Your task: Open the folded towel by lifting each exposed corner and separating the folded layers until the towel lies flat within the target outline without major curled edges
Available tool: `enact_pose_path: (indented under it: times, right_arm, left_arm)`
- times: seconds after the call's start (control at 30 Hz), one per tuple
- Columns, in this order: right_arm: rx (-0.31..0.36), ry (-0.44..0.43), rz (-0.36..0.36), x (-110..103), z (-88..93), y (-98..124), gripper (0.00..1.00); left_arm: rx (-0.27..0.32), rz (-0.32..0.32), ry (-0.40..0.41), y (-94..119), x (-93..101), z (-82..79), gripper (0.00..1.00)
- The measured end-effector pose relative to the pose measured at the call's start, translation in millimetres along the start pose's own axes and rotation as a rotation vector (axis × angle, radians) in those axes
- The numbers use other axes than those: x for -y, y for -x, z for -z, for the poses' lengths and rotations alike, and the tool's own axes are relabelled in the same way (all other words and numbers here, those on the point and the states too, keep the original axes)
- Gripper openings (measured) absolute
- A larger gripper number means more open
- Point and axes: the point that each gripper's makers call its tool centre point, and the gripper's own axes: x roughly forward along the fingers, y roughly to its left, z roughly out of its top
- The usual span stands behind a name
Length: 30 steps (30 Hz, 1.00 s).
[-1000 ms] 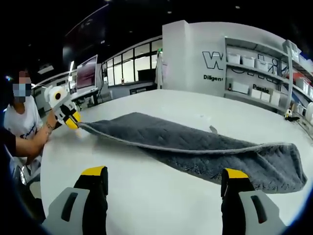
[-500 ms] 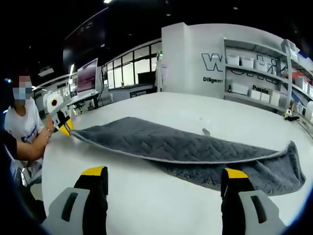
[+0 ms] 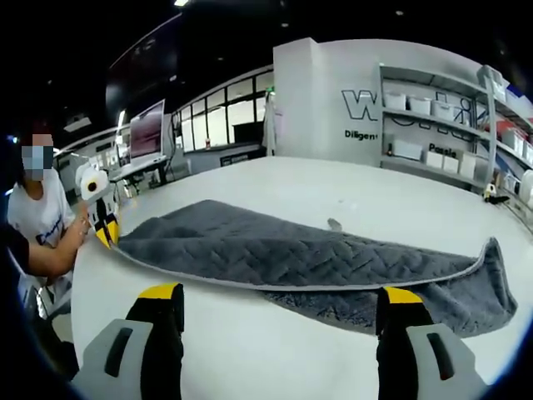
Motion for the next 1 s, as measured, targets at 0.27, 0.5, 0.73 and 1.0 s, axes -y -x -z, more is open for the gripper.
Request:
enact_pose_path:
  times: [0.27, 0.5, 0.73, 1.0]
  right_arm:
    - [-0.003, 0.002, -0.004, 2, -0.8, 0, 0.98]
    - [-0.005, -0.004, -0.003, 4, -0.1, -1, 0.98]
    - [-0.009, -0.014, -0.004, 12, -2.4, -2, 0.98]
    - [-0.005, -0.02, 0.022, 21, -4.9, 1, 0.98]
  left_arm:
    - [-0.037, -0.007, 0.04, 6, -4.8, 15.2, 0.05]
    - [-0.061, 0.009, 0.031, -2, 0.4, 18.2, 0.08]
    - [0.037, -0.028, 0.01, 7, -2.6, -3.5, 0.26]
    - [0.204, -0.185, 0.07, 27, -29.0, -34.3, 0.42]
